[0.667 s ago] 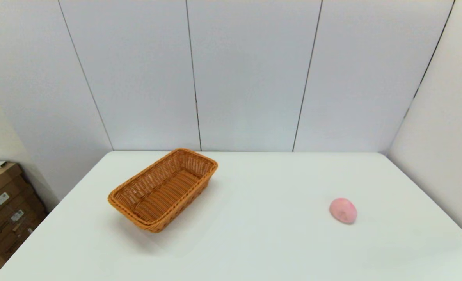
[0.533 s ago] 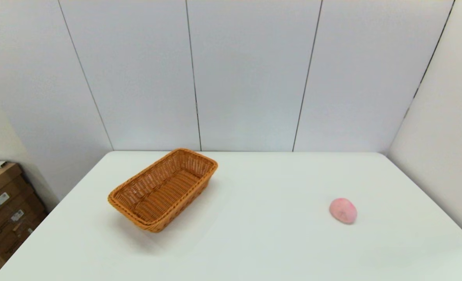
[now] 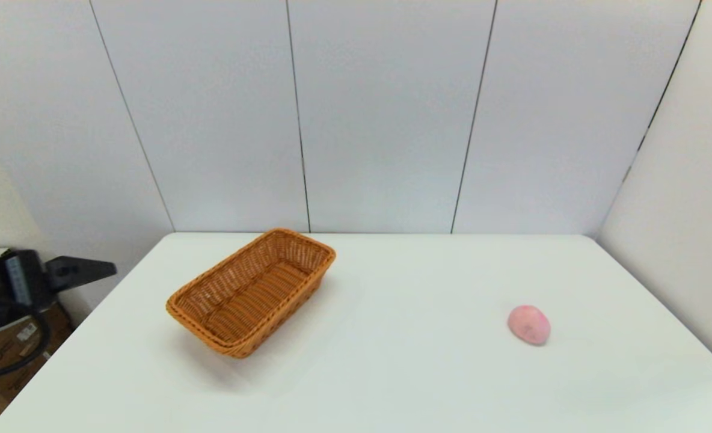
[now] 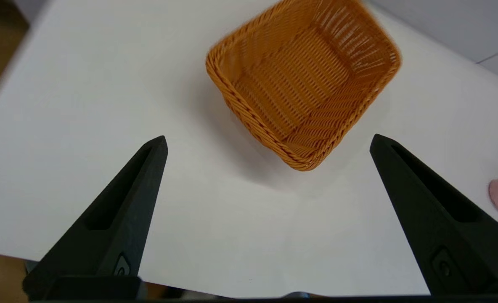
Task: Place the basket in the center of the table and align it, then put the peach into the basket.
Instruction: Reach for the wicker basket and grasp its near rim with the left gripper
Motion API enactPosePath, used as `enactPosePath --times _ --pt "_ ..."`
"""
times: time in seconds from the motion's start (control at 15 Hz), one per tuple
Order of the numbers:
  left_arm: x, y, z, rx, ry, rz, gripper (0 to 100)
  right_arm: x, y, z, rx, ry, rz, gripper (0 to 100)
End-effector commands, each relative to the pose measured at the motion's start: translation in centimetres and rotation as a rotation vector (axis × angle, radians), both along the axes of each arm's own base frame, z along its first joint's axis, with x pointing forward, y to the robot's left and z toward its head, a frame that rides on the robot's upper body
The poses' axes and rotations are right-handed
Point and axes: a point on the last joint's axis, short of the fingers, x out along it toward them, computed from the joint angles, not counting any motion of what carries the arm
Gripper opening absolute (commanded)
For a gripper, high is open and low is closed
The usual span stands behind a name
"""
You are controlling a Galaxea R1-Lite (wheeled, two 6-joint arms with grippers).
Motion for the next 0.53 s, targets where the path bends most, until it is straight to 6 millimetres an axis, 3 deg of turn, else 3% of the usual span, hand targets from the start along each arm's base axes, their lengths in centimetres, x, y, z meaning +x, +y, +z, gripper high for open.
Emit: enactPosePath --times 0.07,0.33,0.53 --pt "10.8 -5.8 -7.0 -0.132 0.402 0.191 100 0.0 0.0 0.0 0.000 0.002 -0.001 100" --pt "13.6 -6.8 -9.9 -0.169 0.569 0.305 100 0.0 0.0 0.0 0.000 0.002 -0.001 100" --pt "14.0 -6.6 -10.9 -0.212 0.644 0.309 100 0.0 0.0 0.0 0.000 0.002 0.001 100"
